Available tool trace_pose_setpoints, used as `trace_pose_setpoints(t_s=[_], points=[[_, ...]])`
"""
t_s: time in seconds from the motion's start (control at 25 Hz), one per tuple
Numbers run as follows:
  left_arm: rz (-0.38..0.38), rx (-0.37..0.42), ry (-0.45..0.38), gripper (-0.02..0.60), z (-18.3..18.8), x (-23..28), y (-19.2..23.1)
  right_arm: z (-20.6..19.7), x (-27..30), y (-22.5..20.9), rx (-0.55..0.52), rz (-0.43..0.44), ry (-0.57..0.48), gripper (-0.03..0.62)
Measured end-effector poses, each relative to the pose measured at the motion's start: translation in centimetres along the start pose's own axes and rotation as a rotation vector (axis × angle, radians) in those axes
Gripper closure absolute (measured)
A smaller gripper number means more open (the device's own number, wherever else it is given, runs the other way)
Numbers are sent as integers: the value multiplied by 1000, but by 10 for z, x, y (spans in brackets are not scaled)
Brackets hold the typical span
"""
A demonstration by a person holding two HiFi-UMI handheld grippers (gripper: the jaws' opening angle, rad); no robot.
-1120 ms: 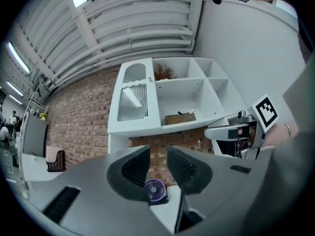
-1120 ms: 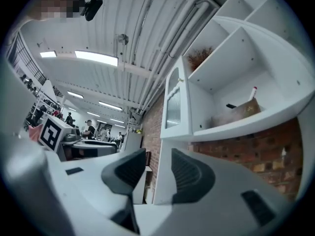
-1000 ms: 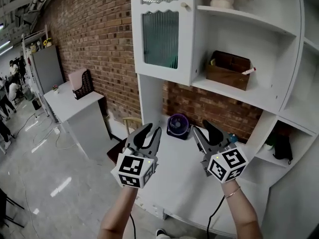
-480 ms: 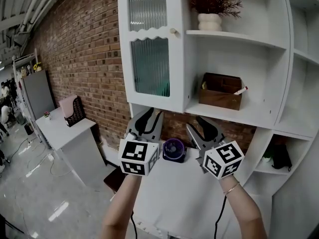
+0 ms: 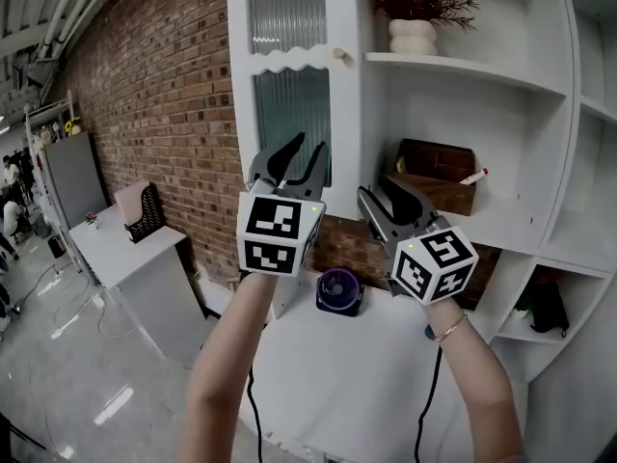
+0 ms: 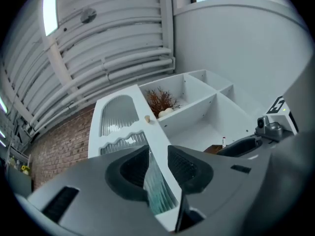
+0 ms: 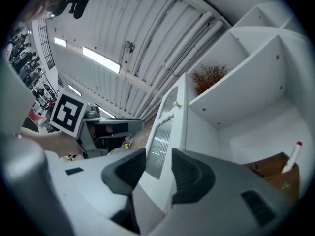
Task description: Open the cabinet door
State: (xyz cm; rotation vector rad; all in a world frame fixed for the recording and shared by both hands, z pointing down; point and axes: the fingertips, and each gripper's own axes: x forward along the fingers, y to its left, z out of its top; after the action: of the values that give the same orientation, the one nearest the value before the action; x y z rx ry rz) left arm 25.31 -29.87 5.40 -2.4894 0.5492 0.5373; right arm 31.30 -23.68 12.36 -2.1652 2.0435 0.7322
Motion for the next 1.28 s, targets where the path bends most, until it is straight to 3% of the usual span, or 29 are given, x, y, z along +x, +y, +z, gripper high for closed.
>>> trace_pose_setpoints(t_s=[0.2,0.72,1.08,1.28], points=[[17,59,-30,477,25,35,16,12,20,-13,-63,-3,-25,441],[43,123,-35,451,60,114,32,25,45,-46,-85,14,-84,441],[55,156,-35,448,71,136,32,23,51,-54,-69,41,-107,441],[39,136,-20,448,73,144,30,22,50,-53,-59,59,-111,441]])
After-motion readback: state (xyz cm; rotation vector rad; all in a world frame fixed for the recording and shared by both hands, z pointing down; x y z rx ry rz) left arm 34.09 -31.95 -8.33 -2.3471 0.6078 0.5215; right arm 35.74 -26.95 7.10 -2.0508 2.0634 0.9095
